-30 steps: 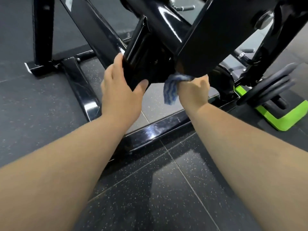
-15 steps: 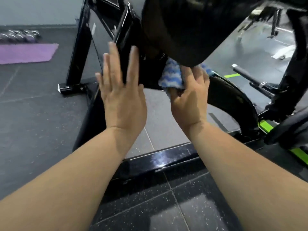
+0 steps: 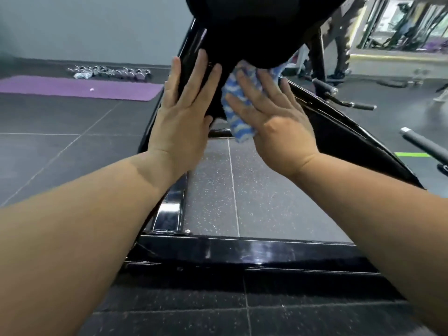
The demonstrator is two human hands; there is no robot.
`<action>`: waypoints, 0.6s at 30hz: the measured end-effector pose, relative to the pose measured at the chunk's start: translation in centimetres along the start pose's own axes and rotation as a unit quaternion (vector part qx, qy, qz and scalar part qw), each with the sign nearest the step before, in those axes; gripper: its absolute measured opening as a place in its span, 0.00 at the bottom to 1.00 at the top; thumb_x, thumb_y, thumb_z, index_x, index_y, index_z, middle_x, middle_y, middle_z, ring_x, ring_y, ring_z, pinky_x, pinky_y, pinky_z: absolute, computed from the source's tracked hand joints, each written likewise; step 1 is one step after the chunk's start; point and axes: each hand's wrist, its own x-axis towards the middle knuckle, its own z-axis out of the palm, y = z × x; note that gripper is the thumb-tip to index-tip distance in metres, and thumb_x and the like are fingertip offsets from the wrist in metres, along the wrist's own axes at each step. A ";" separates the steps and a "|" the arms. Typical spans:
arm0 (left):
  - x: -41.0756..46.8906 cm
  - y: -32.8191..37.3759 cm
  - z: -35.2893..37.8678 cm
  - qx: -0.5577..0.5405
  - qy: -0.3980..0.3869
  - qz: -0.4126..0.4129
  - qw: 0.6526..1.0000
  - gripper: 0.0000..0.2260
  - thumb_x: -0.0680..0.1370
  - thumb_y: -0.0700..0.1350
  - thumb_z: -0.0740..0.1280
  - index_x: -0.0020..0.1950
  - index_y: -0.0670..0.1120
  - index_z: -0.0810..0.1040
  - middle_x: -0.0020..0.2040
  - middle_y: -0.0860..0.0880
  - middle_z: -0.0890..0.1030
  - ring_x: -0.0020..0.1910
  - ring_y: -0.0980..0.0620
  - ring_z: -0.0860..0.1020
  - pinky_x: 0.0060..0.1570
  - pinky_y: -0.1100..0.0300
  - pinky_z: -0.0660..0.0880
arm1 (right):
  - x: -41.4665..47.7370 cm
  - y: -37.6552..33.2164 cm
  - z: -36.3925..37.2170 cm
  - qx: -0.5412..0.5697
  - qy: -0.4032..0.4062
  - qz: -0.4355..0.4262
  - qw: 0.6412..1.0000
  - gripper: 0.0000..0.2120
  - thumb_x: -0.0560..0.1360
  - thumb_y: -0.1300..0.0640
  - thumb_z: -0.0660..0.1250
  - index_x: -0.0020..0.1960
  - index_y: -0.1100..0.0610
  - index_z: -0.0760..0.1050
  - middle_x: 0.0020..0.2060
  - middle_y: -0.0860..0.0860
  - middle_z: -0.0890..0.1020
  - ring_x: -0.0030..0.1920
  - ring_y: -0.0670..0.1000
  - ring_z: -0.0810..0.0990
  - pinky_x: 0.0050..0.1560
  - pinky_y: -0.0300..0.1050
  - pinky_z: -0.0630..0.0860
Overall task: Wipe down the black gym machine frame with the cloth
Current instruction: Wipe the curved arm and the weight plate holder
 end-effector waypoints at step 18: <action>-0.5 -0.2 1.9 -0.048 0.023 -0.028 0.998 0.33 0.77 0.35 0.57 0.79 0.45 0.45 0.79 0.43 0.44 0.76 0.37 0.38 0.73 0.48 0.38 | -4.6 2.3 1.0 -0.070 -0.058 0.021 0.996 0.34 0.72 0.62 0.54 0.77 0.46 0.55 0.77 0.44 0.56 0.77 0.51 0.51 0.75 0.53 0.39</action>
